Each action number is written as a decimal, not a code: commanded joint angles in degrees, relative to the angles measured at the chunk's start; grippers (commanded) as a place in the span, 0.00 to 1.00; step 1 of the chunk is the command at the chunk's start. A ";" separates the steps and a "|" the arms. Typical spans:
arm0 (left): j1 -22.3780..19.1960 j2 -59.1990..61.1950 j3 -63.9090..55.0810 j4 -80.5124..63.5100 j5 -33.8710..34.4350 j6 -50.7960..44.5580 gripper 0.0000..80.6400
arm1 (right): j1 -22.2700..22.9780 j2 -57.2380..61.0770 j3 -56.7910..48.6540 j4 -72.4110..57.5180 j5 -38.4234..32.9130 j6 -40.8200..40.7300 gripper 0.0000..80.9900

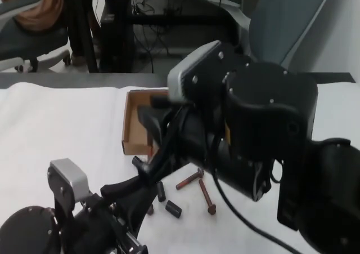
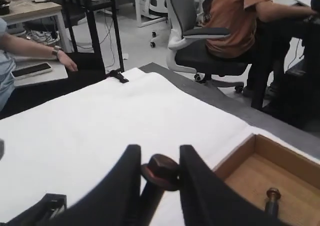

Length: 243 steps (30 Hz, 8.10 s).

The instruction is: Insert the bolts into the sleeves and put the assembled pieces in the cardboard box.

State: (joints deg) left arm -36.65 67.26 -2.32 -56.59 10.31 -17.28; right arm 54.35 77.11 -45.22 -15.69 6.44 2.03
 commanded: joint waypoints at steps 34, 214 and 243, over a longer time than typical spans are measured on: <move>0.08 -0.21 -2.02 -2.81 -3.69 -1.62 0.02 | 0.87 3.17 0.07 -4.86 0.56 -9.97 0.01; -4.22 -51.54 -36.73 87.65 -16.66 22.20 0.02 | -17.87 33.43 -21.69 39.57 4.74 41.57 0.51; -3.97 -51.43 -34.67 87.75 -18.40 24.19 0.02 | -14.47 28.42 -24.77 38.12 4.23 25.38 0.01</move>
State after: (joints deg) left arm -40.65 16.03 -37.78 31.43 -7.63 6.62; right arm 39.35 109.25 -68.05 24.74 10.38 33.54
